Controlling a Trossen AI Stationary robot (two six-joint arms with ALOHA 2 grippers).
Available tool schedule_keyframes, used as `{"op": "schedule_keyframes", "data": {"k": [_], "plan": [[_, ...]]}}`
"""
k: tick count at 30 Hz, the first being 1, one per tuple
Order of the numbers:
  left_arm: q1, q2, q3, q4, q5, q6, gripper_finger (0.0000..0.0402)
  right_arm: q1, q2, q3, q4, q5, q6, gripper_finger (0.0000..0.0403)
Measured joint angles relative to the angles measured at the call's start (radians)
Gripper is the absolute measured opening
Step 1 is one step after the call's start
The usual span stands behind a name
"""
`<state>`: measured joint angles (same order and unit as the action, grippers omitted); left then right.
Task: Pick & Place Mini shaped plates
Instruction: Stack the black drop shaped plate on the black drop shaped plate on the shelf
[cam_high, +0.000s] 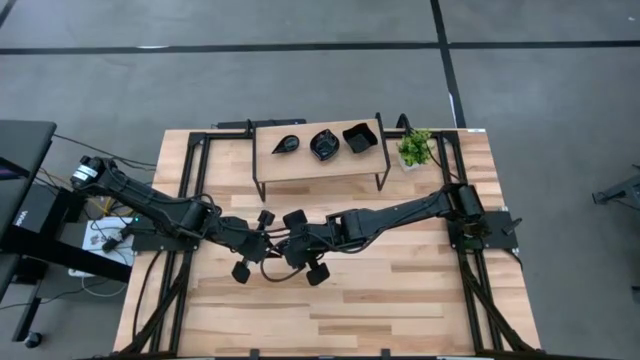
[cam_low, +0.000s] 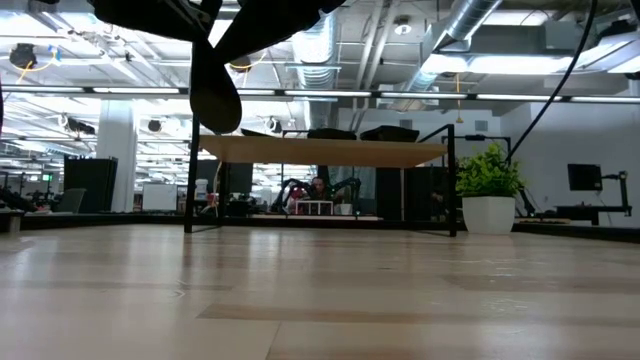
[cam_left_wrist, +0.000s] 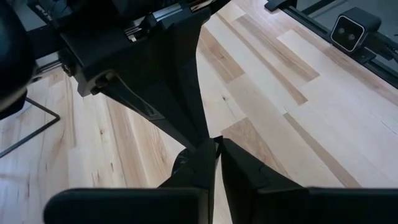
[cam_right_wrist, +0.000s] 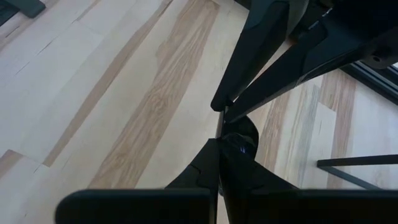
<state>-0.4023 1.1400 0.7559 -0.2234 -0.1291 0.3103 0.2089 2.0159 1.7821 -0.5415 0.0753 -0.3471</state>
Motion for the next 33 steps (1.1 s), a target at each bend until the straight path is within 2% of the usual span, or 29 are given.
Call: {"op": "schedule_keyframes", "data": {"k": [16, 33], "plan": [[0.000, -0.001, 0.001, 0.004, -0.001, 0.000, 0.0022, 0.000, -0.008, 0.000, -0.008, 0.002, 0.000, 0.0001], [0.000, -0.001, 0.000, -0.001, 0.001, -0.002, 0.0020, 0.007, -0.071, 0.001, -0.067, 0.004, 0.009, 0.0001]]}}
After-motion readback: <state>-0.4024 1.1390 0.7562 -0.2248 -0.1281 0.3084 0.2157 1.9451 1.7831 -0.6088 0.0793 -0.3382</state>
